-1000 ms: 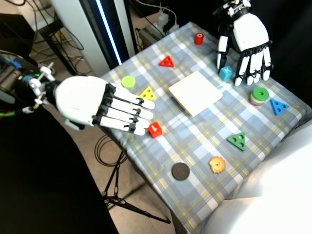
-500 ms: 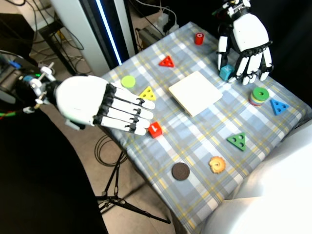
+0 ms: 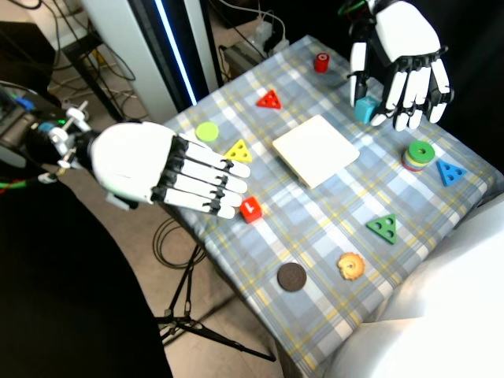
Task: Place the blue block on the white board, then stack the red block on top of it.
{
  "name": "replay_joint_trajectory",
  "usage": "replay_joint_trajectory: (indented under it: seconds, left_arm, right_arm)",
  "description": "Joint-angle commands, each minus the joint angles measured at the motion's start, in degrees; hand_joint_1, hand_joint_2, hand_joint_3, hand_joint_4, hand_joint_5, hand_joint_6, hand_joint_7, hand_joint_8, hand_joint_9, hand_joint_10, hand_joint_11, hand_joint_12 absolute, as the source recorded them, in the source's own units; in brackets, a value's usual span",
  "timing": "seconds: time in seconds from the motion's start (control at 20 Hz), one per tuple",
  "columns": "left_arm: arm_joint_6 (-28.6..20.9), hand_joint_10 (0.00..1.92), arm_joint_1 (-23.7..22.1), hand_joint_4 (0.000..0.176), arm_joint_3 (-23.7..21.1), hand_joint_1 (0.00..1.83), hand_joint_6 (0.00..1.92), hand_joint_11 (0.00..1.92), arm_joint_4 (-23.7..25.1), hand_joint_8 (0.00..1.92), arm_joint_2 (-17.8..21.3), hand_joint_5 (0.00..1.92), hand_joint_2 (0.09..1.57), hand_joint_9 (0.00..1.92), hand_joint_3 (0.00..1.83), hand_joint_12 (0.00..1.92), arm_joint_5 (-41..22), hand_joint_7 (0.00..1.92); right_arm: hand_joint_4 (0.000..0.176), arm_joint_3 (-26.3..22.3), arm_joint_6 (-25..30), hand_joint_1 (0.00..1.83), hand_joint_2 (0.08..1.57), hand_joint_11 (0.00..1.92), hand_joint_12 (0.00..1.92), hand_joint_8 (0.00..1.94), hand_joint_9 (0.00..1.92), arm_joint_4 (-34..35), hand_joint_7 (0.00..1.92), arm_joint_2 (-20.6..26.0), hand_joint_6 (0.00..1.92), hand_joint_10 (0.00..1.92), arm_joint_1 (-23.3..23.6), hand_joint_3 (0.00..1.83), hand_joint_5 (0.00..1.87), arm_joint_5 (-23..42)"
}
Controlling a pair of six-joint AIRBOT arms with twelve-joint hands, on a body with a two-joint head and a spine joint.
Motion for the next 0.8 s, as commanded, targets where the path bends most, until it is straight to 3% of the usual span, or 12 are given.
replay_joint_trajectory:
  seconds: [0.0,0.05,0.15,0.2,0.25,0.35,0.4,0.45,0.5,0.7,0.75]
  left_arm:
    - [-0.4,0.00,-1.1,0.126,0.4,1.03,0.99,0.14,2.5,0.00,-0.6,0.97,1.12,0.60,0.00,0.63,-5.4,0.74]
    - [-0.4,0.00,-1.7,0.055,0.8,1.07,0.95,0.12,3.3,0.00,-1.7,1.00,1.11,0.60,0.00,0.65,-5.1,0.75]
    - [-0.4,0.01,-2.4,0.057,1.3,1.07,0.94,0.12,4.4,0.00,-3.1,1.00,1.10,0.60,0.00,0.65,-3.7,0.76]
    - [-0.4,0.01,-2.8,0.078,1.7,1.08,0.83,0.16,5.1,0.01,-4.0,1.07,1.07,0.64,0.00,0.66,-2.9,0.80]
    - [-0.4,0.01,-3.1,0.111,2.1,1.07,0.83,0.18,5.5,0.01,-4.7,1.06,1.07,0.65,0.00,0.67,-2.3,0.80]
    - [-0.4,0.01,-3.8,0.131,3.2,1.05,0.89,0.17,5.8,0.00,-6.2,1.03,1.09,0.64,0.00,0.69,-0.9,0.79]
    - [-0.4,0.00,-4.2,0.130,4.1,1.05,0.91,0.16,5.8,0.00,-7.2,1.02,1.09,0.63,0.00,0.70,0.3,0.78]
    - [-0.4,0.00,-4.4,0.165,4.6,1.03,0.96,0.13,5.8,0.00,-7.7,0.99,1.11,0.60,0.00,0.71,0.9,0.76]
    - [-0.4,0.00,-4.6,0.174,5.0,1.01,0.99,0.12,5.8,0.00,-8.2,0.96,1.11,0.59,0.00,0.72,1.4,0.75]
    - [-0.4,0.01,-5.0,0.168,5.6,1.03,0.94,0.12,5.8,0.00,-8.8,1.00,1.10,0.61,0.00,0.76,2.3,0.76]
    - [-0.4,0.01,-5.0,0.151,5.7,1.04,0.89,0.12,5.7,0.00,-8.9,1.03,1.09,0.62,0.00,0.76,2.5,0.77]
  right_arm:
    - [0.000,0.4,0.5,0.57,1.41,0.32,0.63,0.00,0.59,1.1,0.61,-0.2,0.00,0.00,0.6,0.00,0.60,6.8]
    - [0.000,0.4,0.5,0.58,1.41,0.31,0.64,0.00,0.59,1.0,0.61,-0.2,0.00,0.00,0.7,0.00,0.60,6.8]
    - [0.000,0.5,0.5,0.58,1.41,0.30,0.64,0.00,0.59,0.9,0.61,-0.2,0.00,0.00,0.8,0.00,0.60,6.8]
    - [0.000,0.5,0.5,0.58,1.41,0.30,0.64,0.00,0.59,0.8,0.61,-0.2,0.00,0.00,0.9,0.00,0.61,6.8]
    - [0.000,0.5,0.5,0.60,1.41,0.30,0.66,0.00,0.59,0.7,0.61,-0.2,0.00,0.00,0.9,0.00,0.61,6.8]
    - [0.000,0.6,0.5,0.61,1.41,0.30,0.67,0.00,0.59,0.7,0.62,-0.3,0.00,0.00,1.0,0.00,0.61,6.8]
    - [0.000,0.6,0.5,0.62,1.41,0.30,0.67,0.00,0.59,0.7,0.62,-0.3,0.00,0.00,1.0,0.00,0.61,6.8]
    - [0.000,0.7,0.5,0.62,1.41,0.31,0.68,0.00,0.60,0.6,0.62,-0.3,0.00,0.00,1.0,0.00,0.61,6.8]
    - [0.000,0.7,0.5,0.62,1.41,0.31,0.68,0.00,0.60,0.6,0.62,-0.4,0.00,0.00,1.0,0.00,0.61,6.8]
    - [0.000,0.7,0.5,0.65,1.41,0.30,0.68,0.00,0.61,0.5,0.63,-0.4,0.00,0.00,1.1,0.00,0.61,6.8]
    - [0.000,0.7,0.5,0.65,1.40,0.31,0.68,0.00,0.61,0.5,0.64,-0.4,0.00,0.00,1.1,0.00,0.61,6.8]
